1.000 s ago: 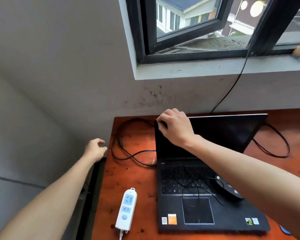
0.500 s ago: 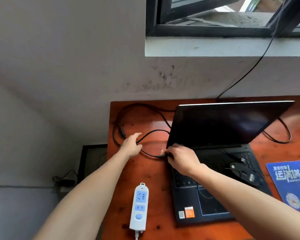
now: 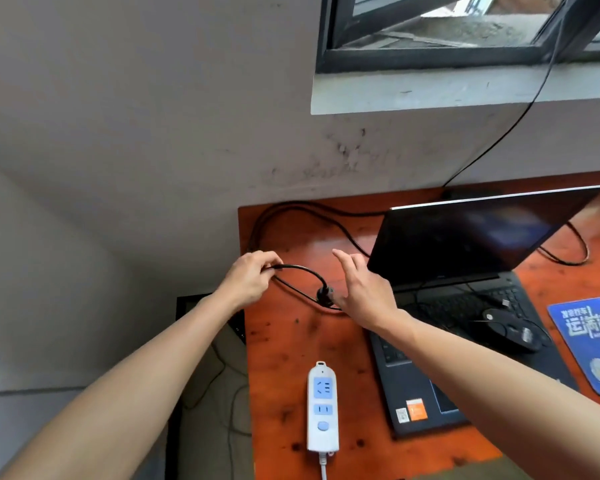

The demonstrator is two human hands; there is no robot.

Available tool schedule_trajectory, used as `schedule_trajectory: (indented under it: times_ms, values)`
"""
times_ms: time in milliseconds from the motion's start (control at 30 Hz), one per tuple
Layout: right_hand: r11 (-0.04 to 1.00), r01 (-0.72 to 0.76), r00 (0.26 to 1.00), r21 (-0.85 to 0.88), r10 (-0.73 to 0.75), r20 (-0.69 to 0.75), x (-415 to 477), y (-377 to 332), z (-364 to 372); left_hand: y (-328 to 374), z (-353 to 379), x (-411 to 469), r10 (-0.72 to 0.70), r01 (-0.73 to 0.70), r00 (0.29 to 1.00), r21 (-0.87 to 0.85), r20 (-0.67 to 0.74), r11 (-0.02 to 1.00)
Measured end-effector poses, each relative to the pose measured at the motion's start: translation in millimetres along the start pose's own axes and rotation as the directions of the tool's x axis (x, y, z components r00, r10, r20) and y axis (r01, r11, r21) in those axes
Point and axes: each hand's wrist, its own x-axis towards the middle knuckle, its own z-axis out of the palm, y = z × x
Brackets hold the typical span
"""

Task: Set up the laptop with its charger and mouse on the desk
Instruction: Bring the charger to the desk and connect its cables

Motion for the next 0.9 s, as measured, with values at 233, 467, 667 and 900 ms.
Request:
schedule_trajectory:
  times_ms: [233, 467, 667, 900]
  values:
    - [0.896, -0.057, 0.948, 0.441, -0.090, 0.306, 1.9, -40.4, 1.4, -5.4, -28.1, -35.2, -0.025, 0.010, 0.994, -0.139, -0.110, 0.990]
    - [0.430, -0.509, 0.799, 0.746, -0.086, 0.595, -35.4, -25.0, -14.0, -20.0, 17.0, -85.4, -0.264, 0.254, 0.950, -0.079, -0.165, 0.964]
    - [0.279, -0.706, 0.631, 0.651, -0.167, 0.757, -53.4, 9.4, -16.6, -21.7, 115.1, -153.3, -0.429, 0.437, 0.893, -0.033, 0.134, 0.899]
    - [0.310, -0.686, 0.637, 0.659, -0.183, 0.749, -64.6, 30.0, 8.2, -1.3, 177.7, -196.5, -0.513, 0.527, 0.846, -0.084, 0.146, 0.846]
